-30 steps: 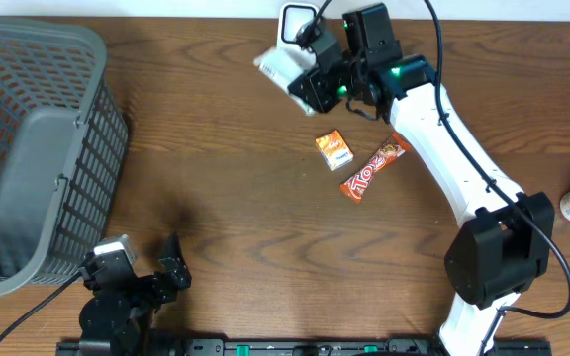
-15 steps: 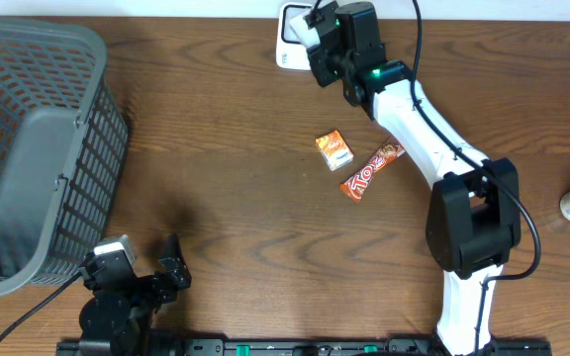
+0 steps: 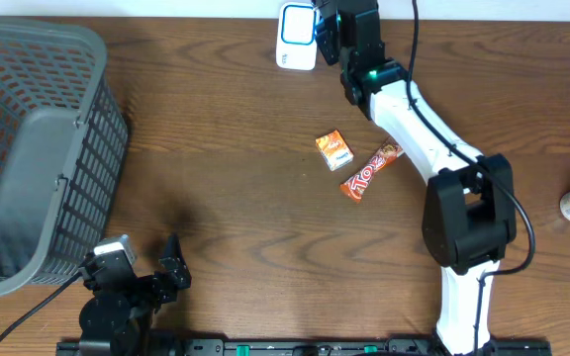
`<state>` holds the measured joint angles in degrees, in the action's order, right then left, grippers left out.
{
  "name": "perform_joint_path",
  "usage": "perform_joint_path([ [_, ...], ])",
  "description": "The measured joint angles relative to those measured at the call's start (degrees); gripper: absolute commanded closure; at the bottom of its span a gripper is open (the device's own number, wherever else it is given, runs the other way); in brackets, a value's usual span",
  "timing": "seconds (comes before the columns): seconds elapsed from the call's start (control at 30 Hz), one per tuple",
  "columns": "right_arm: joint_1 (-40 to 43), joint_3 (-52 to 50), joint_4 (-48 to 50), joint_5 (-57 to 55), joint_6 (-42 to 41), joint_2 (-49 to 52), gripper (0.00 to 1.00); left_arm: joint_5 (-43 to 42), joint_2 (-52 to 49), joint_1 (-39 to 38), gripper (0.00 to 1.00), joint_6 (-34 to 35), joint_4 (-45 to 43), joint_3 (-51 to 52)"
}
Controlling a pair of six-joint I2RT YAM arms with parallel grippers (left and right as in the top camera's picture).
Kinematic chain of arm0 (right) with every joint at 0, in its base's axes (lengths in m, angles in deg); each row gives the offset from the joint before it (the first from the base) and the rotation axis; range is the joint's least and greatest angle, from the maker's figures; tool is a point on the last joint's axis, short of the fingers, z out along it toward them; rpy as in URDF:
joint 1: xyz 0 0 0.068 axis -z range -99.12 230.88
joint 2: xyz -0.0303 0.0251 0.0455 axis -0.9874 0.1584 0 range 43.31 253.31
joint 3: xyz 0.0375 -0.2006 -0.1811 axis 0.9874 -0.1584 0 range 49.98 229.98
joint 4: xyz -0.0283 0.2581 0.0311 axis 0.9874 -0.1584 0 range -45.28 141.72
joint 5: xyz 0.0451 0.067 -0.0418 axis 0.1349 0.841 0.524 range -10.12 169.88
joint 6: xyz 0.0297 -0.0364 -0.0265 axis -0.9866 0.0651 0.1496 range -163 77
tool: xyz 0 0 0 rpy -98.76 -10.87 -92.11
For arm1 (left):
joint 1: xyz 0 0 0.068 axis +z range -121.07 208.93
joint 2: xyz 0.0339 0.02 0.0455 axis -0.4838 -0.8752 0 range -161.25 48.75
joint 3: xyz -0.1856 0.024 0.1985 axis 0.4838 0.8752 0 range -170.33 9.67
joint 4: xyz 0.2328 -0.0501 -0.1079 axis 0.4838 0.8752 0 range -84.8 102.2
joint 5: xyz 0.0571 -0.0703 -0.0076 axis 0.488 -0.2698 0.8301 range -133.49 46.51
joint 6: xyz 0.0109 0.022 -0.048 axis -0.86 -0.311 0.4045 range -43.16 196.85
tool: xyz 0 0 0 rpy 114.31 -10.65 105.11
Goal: Scan the item barcode
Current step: 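Hold the Panadol box barcode under the scanner, turning it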
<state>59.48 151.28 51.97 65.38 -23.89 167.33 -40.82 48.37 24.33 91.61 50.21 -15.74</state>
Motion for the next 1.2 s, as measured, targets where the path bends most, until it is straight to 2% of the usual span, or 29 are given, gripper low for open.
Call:
perform_joint_path([
  [0.37, -2.1, 0.0, 7.1, -8.0, 7.5, 6.3, 0.54, 0.0, 0.0, 0.0, 0.02, 0.0, 0.0, 0.0],
  [0.47, -3.0, 0.0, 7.1, -10.7, 8.0, 8.1, 0.50, 0.0, 0.0, 0.0, 0.02, 0.0, 0.0, 0.0],
  [0.53, -3.4, 0.0, 6.2, -12.3, 7.6, 8.7, 0.41, 0.0, 0.0, 0.0, 0.02, 0.0, 0.0, 0.0],
  [0.6, -3.5, 0.0, 3.8, -14.1, 5.5, 8.7, 0.25, 0.0, 0.0, 0.0, 0.02, 0.0, 0.0, 0.0],
  [0.67, -3.4, 0.4, 0.9, -14.9, 2.4, 8.7, 0.03, 0.0, 0.0, 0.0, 0.02, 0.0, 0.0, 0.0],
  [0.7, -3.2, 0.7, -2.1, -14.6, 0.0, 8.7, 0.01, 0.0, 0.0, 0.0, 0.02, 0.0, 0.0, 0.0],
  [0.87, -0.6, 0.9, -12.0, -5.1, -13.4, 8.7, 0.01, 0.0, 0.0, 0.0, 0.02, 0.0, 0.0, 0.0],
  [1.2, 2.1, 1.3, -9.9, 1.7, -33.3, 11.5, 0.01, 0.0, 0.0, 0.0, 0.02, 0.0, 0.0, 0.0],
])
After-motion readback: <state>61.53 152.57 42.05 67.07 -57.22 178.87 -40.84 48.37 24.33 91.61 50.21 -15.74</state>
